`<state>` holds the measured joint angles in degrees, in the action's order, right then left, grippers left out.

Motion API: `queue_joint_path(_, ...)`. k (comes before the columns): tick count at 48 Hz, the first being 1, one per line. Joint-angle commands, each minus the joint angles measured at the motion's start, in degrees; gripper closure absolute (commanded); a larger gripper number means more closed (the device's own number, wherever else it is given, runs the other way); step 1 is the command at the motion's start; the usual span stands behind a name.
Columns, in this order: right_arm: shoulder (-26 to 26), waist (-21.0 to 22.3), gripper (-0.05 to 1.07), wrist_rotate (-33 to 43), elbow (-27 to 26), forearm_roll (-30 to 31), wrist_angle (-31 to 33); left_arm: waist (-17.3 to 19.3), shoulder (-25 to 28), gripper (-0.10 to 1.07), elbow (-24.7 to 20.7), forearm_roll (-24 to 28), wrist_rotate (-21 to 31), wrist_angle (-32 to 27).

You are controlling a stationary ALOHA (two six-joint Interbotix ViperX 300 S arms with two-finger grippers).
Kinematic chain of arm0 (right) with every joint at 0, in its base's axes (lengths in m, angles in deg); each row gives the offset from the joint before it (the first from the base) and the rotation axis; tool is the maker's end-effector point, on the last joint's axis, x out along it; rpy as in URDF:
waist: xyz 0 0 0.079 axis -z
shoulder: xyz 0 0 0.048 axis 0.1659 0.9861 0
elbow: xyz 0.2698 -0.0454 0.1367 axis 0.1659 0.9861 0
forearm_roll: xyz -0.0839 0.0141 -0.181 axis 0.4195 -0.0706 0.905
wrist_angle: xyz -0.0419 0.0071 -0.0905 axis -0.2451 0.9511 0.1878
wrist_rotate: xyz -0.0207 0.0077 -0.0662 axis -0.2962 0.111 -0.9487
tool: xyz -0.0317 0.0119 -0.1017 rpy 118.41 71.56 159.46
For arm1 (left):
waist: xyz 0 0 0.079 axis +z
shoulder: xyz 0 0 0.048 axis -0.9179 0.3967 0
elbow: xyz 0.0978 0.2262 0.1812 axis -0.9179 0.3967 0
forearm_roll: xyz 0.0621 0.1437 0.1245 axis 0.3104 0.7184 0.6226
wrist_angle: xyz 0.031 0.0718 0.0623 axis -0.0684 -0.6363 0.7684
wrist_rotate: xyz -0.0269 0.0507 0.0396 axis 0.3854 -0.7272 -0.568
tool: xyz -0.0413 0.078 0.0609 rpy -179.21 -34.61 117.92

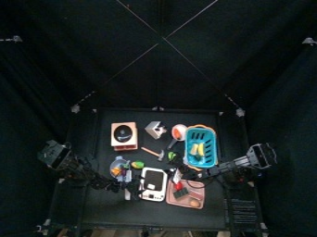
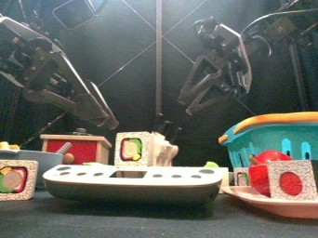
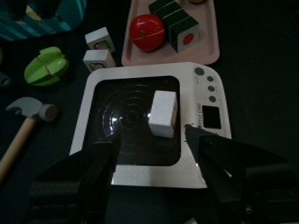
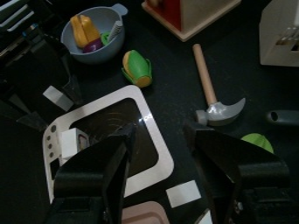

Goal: Grab white sushi piece from the stove

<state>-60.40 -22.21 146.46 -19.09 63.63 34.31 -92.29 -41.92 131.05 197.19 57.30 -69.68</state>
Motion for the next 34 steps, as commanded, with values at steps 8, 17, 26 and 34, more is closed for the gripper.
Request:
queue_joint_path(8, -0.9, 0.0, 0.19, -0.1, -0.4, 0.1, 0.2, 0.4, 3.8, 0.04, -4.4, 1.7, 0.1, 0.7)
queue_joint_path(17, -0.9, 0.0, 0.19, 0.0, -0.3, 0.1, 0.2, 0.9, 5.4, 0.05, -5.4, 2.4, 0.0, 0.7)
queue_joint_path(26, -0.9, 0.0, 0.19, -0.1, -0.3, 0.1, 0.2, 1.4, 6.1, 0.05, -5.5, 2.5, 0.0, 0.2)
queue_joint_path(34, -0.8, 0.0, 0.19, -0.1, -0.3, 0.1, 0.2, 1.6, 6.2, 0.06, -5.4, 2.5, 0.0, -0.3)
